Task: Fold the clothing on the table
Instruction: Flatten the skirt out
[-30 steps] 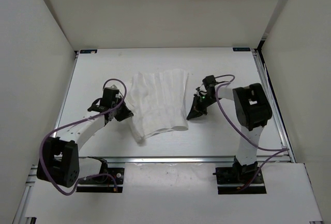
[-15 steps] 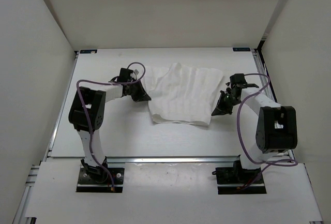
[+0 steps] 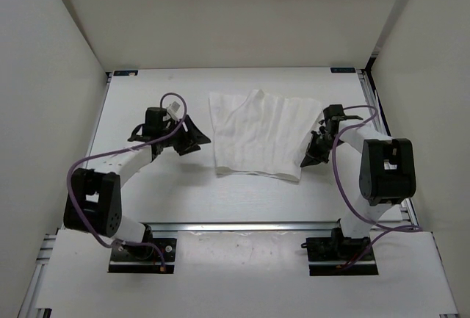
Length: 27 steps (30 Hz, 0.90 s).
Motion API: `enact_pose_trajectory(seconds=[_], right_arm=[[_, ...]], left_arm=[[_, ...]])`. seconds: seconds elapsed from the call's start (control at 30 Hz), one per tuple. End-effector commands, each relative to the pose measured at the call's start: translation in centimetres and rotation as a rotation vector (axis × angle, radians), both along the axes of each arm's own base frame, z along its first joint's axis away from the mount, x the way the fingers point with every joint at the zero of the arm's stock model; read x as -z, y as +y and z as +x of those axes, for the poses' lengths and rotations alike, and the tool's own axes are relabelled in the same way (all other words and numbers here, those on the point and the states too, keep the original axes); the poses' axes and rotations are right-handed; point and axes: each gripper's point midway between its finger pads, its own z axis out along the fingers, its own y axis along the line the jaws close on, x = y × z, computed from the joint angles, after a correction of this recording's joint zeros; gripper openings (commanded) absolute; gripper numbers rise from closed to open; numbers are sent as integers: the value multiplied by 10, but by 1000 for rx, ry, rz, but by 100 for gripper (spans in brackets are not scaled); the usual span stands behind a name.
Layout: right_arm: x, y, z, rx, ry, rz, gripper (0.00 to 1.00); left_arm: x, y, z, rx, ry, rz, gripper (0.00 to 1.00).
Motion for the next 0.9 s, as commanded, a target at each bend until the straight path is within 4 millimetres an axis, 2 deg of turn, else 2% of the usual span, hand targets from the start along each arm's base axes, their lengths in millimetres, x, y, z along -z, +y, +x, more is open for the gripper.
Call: enact_pose_trajectory(seconds=[0.0, 0.03, 0.1, 0.17, 0.37, 0.53, 0.63, 0.7, 0.73, 0.77, 0.8, 0.87], right_arm=[[-9, 2, 13, -17, -26, 0, 0], [-9, 4, 11, -22, -19, -3, 0], [-6, 3, 11, -20, -12, -6, 1], [-9, 3, 11, -17, -17, -4, 0], [-12, -1, 7, 4, -24, -4, 0], [-13, -1, 1, 7, -15, -15, 0], [-14, -3, -1, 11, -14, -13, 0], [-17, -2, 1, 11, -26, -10, 0], [-16, -4, 0, 13, -18, -15, 1], [-17, -5, 1, 14, -26, -17, 0], [-14, -7, 1, 20, -23, -24, 0], [-14, -12, 3, 41, -28, -33, 0]], left_arm=[[12, -20, -28, 38, 53, -65, 68], [20, -28, -39, 67, 81, -96, 67], [20, -39, -40, 63, 74, -156, 67], [28, -45, -44, 82, 93, -126, 67], [39, -49, -35, 59, 111, -103, 66], [43, -50, -21, 45, 90, -78, 59], [53, -48, -20, 45, 91, -33, 56], [54, -54, -23, 61, 103, -51, 49], [54, -58, -26, 72, 106, -69, 29], [53, -59, -28, 76, 110, -80, 17], [52, -59, -30, 82, 108, -76, 0], [48, -52, -31, 79, 102, -48, 0]])
